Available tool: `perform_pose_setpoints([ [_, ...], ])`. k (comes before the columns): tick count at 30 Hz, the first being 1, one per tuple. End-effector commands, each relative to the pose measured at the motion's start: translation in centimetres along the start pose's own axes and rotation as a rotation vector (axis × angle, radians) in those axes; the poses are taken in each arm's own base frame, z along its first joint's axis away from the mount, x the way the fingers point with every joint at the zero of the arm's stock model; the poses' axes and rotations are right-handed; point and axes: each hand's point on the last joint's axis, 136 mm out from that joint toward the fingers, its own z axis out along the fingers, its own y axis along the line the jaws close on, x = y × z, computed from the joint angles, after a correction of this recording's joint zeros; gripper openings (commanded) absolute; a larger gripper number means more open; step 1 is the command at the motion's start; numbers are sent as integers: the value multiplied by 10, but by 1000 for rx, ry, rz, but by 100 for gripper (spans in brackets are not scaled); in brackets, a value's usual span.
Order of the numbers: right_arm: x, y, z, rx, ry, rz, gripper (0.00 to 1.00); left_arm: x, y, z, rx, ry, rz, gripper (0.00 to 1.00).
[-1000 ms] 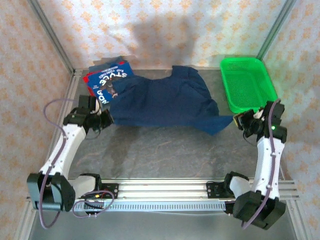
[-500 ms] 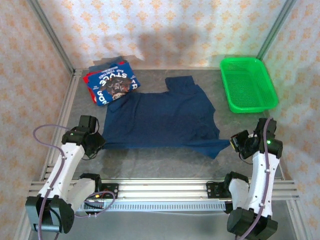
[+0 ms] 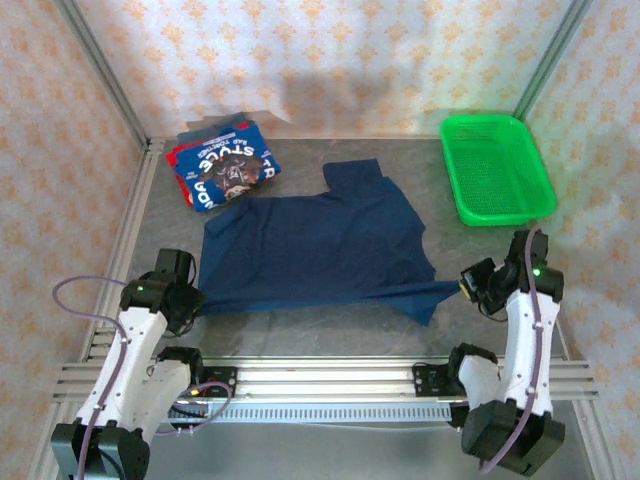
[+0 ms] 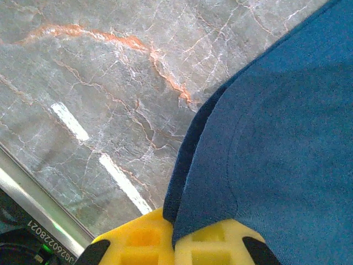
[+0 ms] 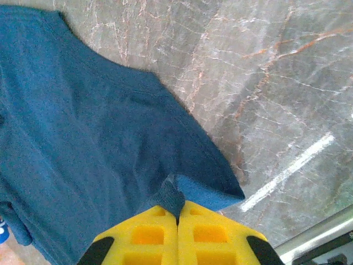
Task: Fold and stack the t-shirts
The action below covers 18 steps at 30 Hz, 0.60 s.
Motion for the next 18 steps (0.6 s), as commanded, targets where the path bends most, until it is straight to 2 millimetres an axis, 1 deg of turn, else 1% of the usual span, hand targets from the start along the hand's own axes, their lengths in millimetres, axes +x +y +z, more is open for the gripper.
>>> perform_pose_setpoints([
  [1,-20,22,6,-39,-34,-66,0,-13,8,6,-58,-70,-32,0],
  [3,-23,31,14,-43,-16,-94,0,-16,2,8,-50,-75,-16,0],
  [7,-32,54,19,-60,-18,-171,0,-19,-14,15,-24,-55,12,0],
  [9,-34,65,23,-62,-4,-212,0,-21,-19,17,-29,-50,32,0],
  [12,-32,82,28,-57,13,-301,0,-28,-26,14,-38,-64,76,0],
  [14,-28,93,36,-45,37,-355,0,-32,-30,13,-36,-70,99,0],
  [18,-26,103,44,-10,38,-418,0,-32,-34,19,-53,-54,124,0],
])
